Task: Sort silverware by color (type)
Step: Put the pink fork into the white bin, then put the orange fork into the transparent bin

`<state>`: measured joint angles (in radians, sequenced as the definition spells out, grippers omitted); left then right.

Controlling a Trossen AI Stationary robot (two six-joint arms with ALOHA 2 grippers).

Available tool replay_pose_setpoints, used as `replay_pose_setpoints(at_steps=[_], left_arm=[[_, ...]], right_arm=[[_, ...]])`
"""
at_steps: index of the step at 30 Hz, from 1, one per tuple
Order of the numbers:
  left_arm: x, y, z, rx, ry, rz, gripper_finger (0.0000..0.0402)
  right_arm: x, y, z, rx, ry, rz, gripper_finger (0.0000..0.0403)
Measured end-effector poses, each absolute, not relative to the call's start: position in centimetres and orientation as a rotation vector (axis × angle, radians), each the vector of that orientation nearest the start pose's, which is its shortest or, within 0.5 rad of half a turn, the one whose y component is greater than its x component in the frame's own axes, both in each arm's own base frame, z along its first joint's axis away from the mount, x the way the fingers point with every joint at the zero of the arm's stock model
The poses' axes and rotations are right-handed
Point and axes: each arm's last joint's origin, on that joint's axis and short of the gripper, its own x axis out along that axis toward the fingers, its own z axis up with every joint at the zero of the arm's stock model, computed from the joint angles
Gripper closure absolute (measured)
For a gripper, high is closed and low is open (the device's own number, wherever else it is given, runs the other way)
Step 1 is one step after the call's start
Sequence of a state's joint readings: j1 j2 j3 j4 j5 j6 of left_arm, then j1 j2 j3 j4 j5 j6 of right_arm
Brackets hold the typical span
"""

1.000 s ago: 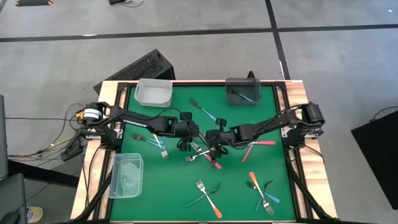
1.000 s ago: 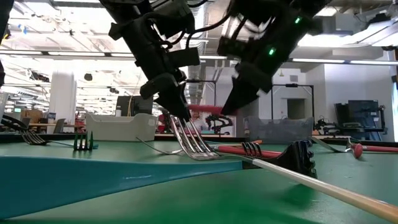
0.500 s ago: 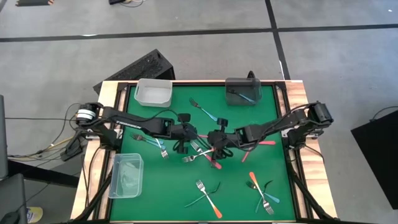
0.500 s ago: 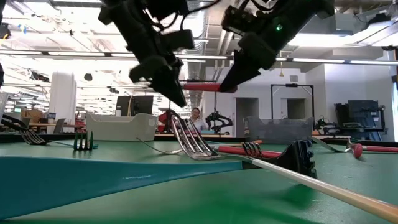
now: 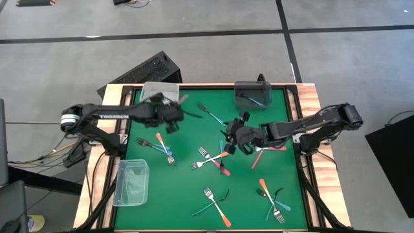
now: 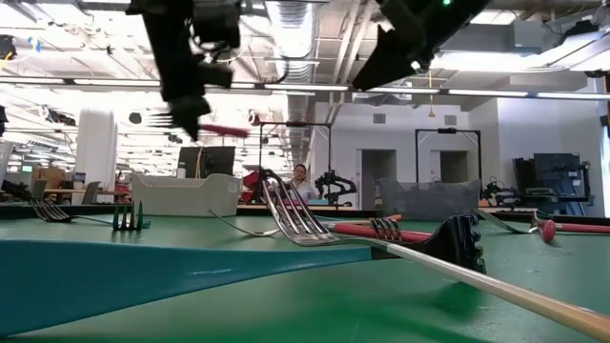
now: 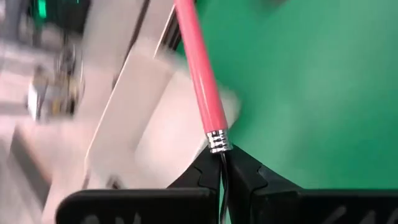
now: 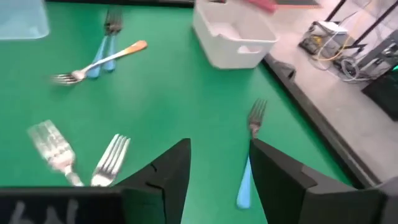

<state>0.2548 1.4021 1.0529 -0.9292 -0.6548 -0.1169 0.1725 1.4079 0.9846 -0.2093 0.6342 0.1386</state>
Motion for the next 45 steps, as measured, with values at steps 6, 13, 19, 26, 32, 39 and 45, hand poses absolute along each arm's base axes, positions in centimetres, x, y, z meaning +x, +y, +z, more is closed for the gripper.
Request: replay_pose_setpoints(at_steps=[6, 13, 19, 26, 32, 39, 45], left_arm=[[20.5, 12.3, 24.0, 0.101, 1.396, 0.821, 0.0401], [17.6, 15.9, 23.5, 0.064, 1.500, 0.743, 0.0401], [17.4, 17.6, 23.7, 0.119, 1.435, 0.640, 0.0401], [18.0, 18.4, 24.2, 0.282, 1.395, 0.637, 0.0380], [18.2, 19.0, 24.6, 0.297, 1.355, 0.776, 0.0298], [18.3, 19.0, 24.7, 0.213, 1.296, 0.856, 0.0217], [18.3, 18.9, 24.7, -0.001, 1.166, 1.033, 0.0202]], right_arm=[[29.3, 3.9, 25.2, -0.089, 0.591, -0.481, 0.0223], [29.0, 4.6, 24.7, -0.082, 0.595, -0.463, 0.0225], [29.0, 4.7, 24.7, -0.087, 0.594, -0.458, 0.0224], [28.8, 4.8, 25.0, -0.064, 0.584, -0.458, 0.0224], [28.2, 5.3, 25.3, -0.069, 0.586, -0.441, 0.0224], [27.8, 5.3, 25.1, -0.058, 0.607, -0.475, 0.0224], [27.2, 5.3, 24.4, -0.047, 0.687, -0.503, 0.0225]])
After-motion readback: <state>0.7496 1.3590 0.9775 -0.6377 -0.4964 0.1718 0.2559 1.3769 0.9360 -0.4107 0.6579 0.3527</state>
